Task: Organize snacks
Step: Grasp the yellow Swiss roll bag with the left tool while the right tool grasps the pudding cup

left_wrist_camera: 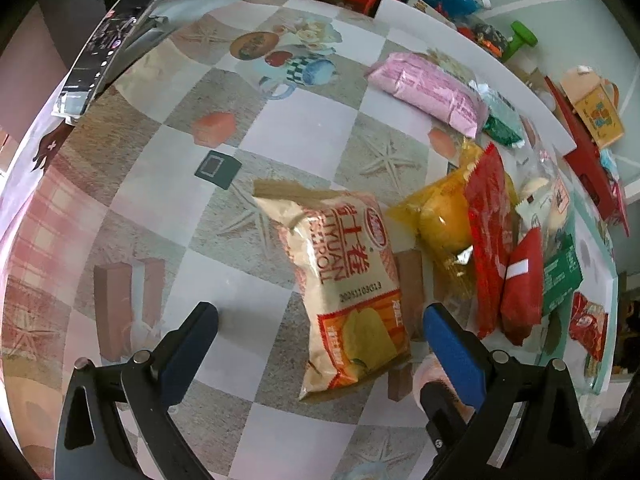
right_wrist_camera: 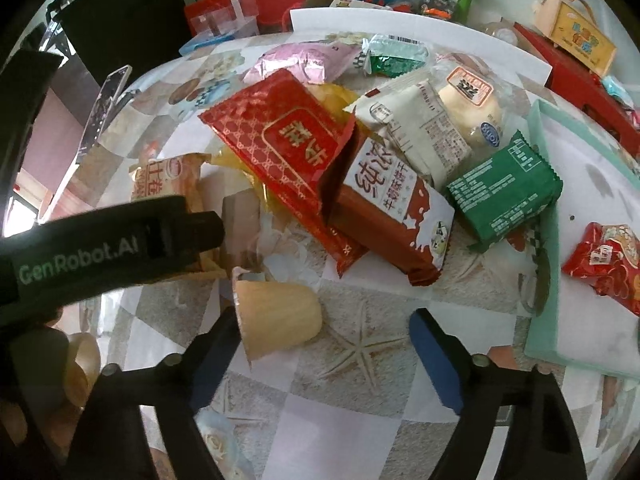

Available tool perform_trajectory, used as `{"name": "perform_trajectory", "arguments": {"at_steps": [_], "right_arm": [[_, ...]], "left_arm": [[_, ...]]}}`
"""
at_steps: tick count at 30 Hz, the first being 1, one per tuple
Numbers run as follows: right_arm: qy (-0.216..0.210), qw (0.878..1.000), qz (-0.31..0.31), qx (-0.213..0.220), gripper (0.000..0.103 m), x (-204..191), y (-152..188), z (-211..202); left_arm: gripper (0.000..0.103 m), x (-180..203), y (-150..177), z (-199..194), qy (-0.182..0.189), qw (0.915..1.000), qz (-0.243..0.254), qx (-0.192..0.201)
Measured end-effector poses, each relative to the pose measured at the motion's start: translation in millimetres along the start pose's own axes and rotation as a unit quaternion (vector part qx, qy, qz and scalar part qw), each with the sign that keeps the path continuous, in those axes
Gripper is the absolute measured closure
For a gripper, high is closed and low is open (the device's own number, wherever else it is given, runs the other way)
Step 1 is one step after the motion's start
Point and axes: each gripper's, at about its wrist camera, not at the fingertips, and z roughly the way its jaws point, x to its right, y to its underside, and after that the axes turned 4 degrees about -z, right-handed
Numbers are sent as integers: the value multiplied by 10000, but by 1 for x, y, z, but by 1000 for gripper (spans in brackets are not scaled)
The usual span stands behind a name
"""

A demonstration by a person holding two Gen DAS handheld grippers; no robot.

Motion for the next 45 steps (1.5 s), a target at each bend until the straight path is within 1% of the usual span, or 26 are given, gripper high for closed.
{"name": "perform_trajectory", "arguments": {"at_steps": [1,2,3,4,6,7,8,9,11,15,17,21,23,25,28,38,40,41,42,45], "right_arm": [[-15,10000,12,17,22,2,0,-1],[-26,10000,22,25,22,2,0,-2],[-37,10000,38,36,23,3,1,-3],[-44,10000,47,49,24,4,1,-3],[-61,9999,61,79,28,4,0,-3],[-87,9999,73,103,32,5,0,-3],[-104,9998,79,119,34,4,1,-4],[-122,9998,79,129,35,5,0,-4],[-141,9998,79,143,40,5,0,-5],[-182,9997,95,167,44,5,-1,-4],[-195,9996,80,180,49,4,-1,-4],[-170,9997,31,198,51,1,-3,-1],[-178,9996,6,213,56,0,-4,0],[-179,9996,-12,221,56,-1,-5,2],[-187,9995,-44,237,60,-3,-7,4],[-244,9993,-44,274,60,-2,-8,7],[-233,9993,-56,276,60,-2,-7,7],[-232,9993,-59,275,60,-2,-8,7],[-233,9993,-62,275,60,-2,-7,6],[-238,9993,-66,271,60,-2,-7,5]], "left_arm": [[8,-1,-1,0,24,10000,-13,9],[16,-1,-2,0,35,10000,-24,26],[21,-4,-3,-2,13,10000,-15,48],[23,-3,-3,-2,15,10000,2,62],[32,-2,-6,-2,83,9999,17,76],[34,-1,-6,-2,98,9999,29,81],[38,0,-6,-2,116,9999,53,82],[43,4,-4,-3,120,9999,73,87],[46,8,-2,-4,120,9998,108,90],[48,9,-3,-4,94,9998,129,88],[48,11,-2,-3,84,9998,138,90],[48,8,-3,-2,65,9998,161,88],[48,8,-3,-1,58,9998,169,87],[48,8,-3,-2,62,9998,166,86],[48,8,-3,-2,48,9998,182,89],[48,11,-3,0,6,9997,228,97],[50,12,-4,0,-42,9996,250,100],[56,12,-4,0,-105,9995,257,115],[58,12,-5,0,-126,9995,251,128],[59,9,-6,0,-66,9997,203,128]]}}
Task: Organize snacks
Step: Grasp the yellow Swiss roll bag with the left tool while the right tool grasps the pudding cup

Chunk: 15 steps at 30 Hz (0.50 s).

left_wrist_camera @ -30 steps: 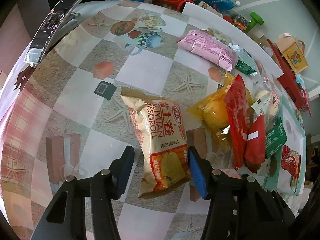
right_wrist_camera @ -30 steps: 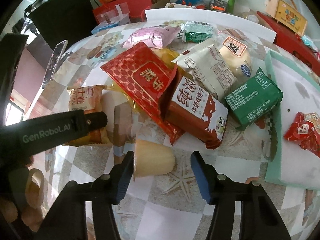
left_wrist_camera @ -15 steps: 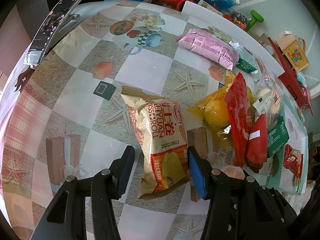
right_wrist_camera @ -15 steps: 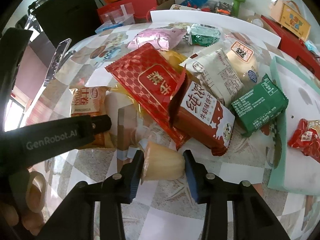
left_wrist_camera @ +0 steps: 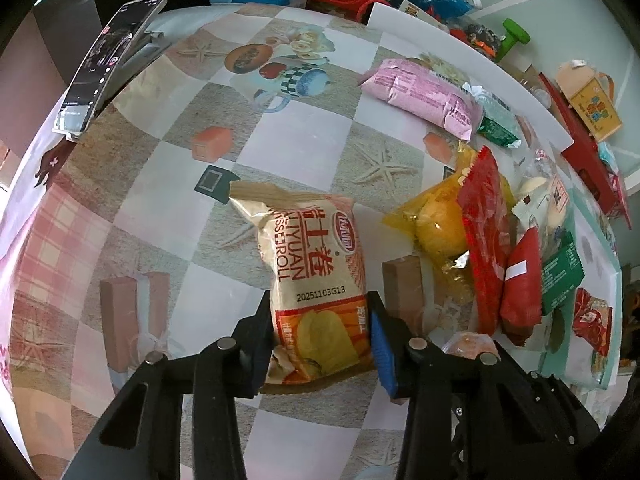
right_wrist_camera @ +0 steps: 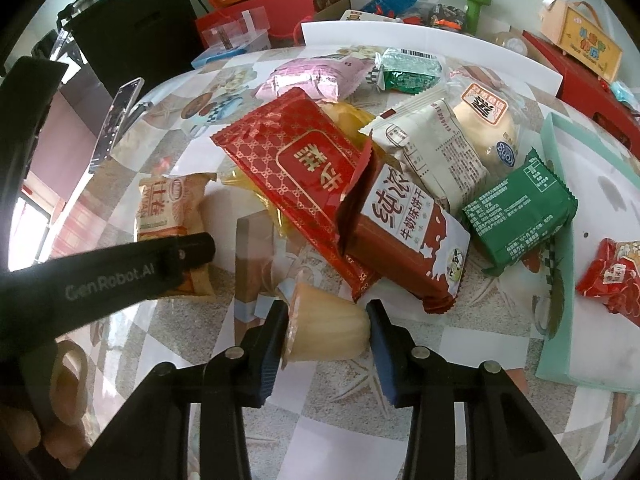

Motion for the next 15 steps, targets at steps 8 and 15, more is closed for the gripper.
{"name": "perform_trajectory", "arguments": {"at_steps": [8,15], "right_arm": [[-112,9999,-23,-8,61,-2,1,-1],[-248,9997,-20,46,61,-4,2,-5]], "left_arm": [[63,-5,1,-3,79,10000,-41,8],[64,-9,2,-7,150,9998,-90,31]]}}
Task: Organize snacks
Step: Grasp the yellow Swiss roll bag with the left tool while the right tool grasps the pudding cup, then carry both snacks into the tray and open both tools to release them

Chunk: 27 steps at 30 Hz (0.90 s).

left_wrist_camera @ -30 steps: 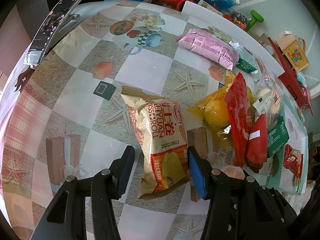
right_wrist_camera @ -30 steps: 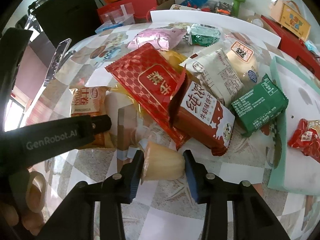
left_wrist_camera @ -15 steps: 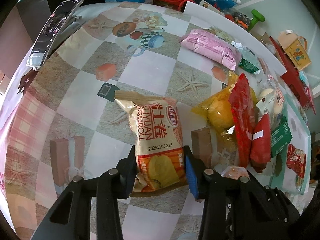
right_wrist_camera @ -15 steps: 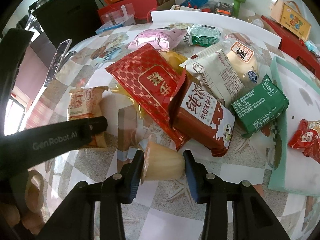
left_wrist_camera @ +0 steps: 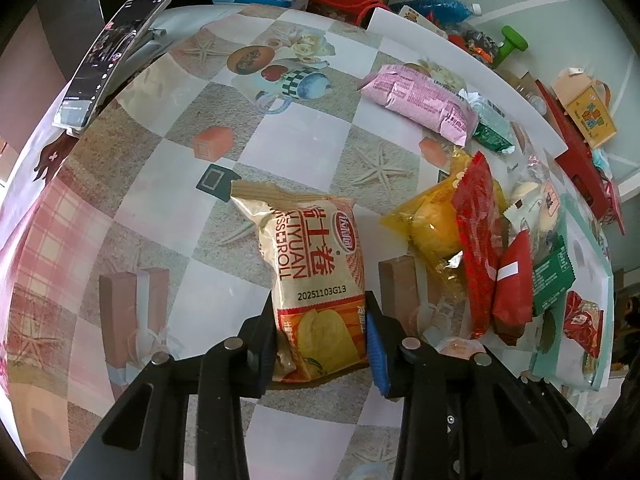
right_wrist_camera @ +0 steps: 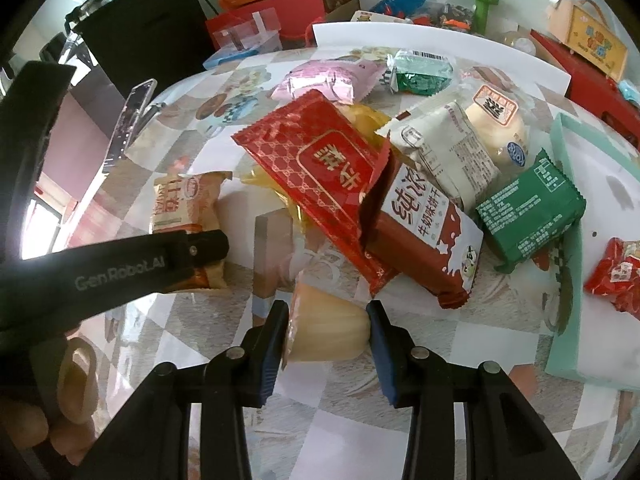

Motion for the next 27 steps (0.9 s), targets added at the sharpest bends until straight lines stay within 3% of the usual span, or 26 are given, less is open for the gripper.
{"name": "perform_trajectory", "arguments": {"at_steps": [17,27], "right_arm": [[-80,9968,139,782,61,3,-4,-54],[318,9921,587,1061,61,38,-4,-77]], "left_arm": [[64,-6,10,-59,289,9976,-75,628],[64,10,10,-71,457,9953,80,846]]}}
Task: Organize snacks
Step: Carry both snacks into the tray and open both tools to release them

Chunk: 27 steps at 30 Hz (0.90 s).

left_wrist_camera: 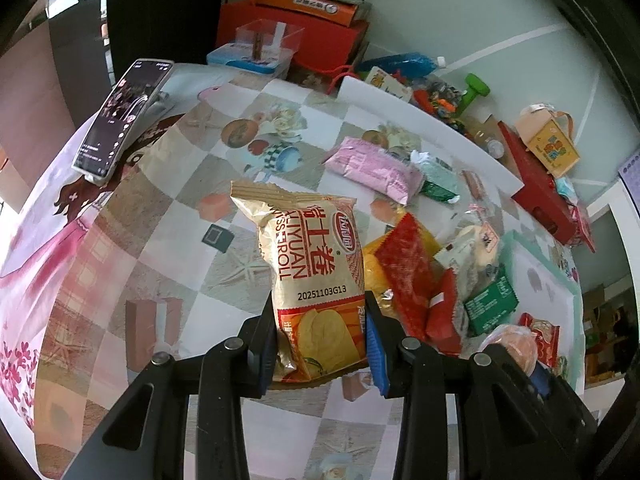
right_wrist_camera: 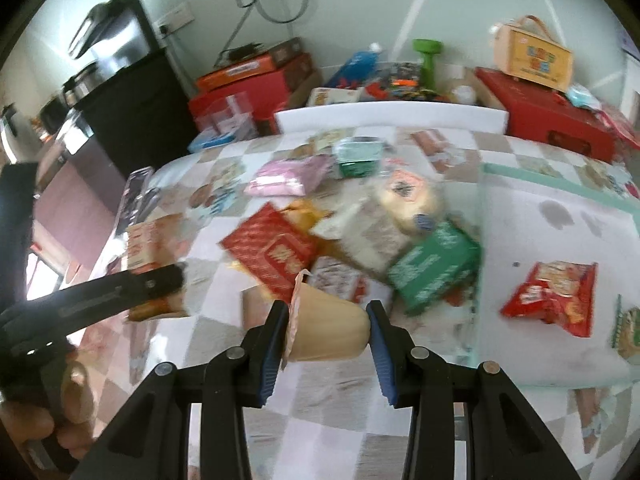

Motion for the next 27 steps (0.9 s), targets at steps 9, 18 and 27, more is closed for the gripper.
{"name": "perform_trajectory", "arguments": {"at_steps": [9,18,27], "right_arm": [[592,9957,690,177,61,61,-4,-16],[983,9836,1429,490,61,122,-5,-41],[1277,9648,2203,655,61,186,7,-56]], "left_arm": [[64,41,6,-2,299,9982,501,97],[64,83,18,11,453,9940,999,11],[64,138,27,26,675,9852,1573,-121]]}}
